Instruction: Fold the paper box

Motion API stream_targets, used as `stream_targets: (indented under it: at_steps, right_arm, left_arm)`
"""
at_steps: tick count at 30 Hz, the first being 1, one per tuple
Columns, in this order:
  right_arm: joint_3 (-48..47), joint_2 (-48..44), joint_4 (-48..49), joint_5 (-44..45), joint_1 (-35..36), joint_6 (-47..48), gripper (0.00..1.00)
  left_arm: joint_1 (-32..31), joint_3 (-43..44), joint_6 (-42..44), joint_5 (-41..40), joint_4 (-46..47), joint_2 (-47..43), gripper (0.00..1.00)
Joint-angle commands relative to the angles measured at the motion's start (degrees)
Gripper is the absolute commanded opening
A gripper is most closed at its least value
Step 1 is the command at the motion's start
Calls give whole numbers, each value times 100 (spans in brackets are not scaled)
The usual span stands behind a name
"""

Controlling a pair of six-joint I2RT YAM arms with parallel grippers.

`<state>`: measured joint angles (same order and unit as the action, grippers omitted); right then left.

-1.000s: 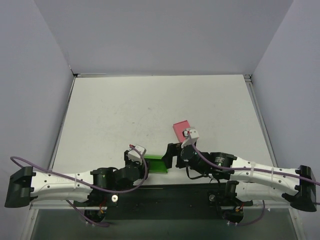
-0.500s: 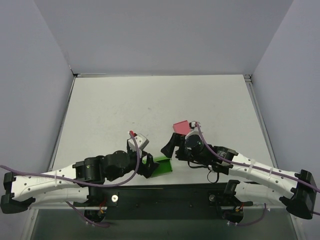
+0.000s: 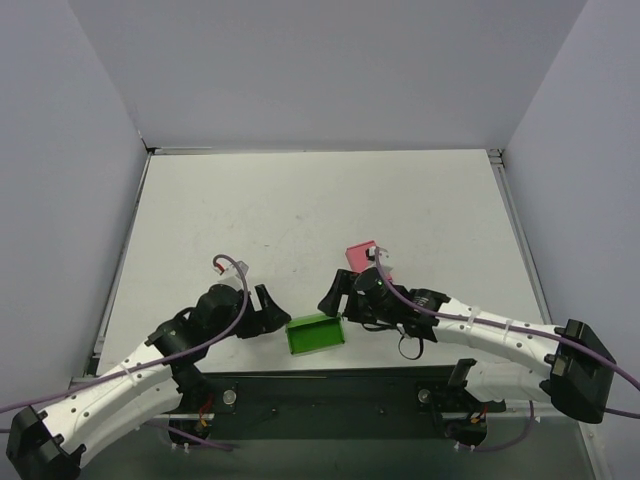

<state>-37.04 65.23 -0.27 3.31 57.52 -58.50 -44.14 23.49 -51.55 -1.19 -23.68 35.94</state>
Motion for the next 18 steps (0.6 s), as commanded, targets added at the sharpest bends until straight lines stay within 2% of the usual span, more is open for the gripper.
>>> stream_targets:
  at_steps: [1,6,11,18]
  right_arm:
    - [74,174,370,-243,-118,-21,71]
    - [188,218,493,-278,-179,-47,69]
    - [381,262,686,-287,-215,-118,64]
    - [548,402,1046,-568,-215,-267,57]
  left_arm:
    - [46,-353,-830,479,1240,-17,86]
    - [46,-705,-1085,401,1691,-26,85]
    - [46,-907,-1094,435,1832,-44,84]
    - [37,-1144,-1208,620,2253,-61,75]
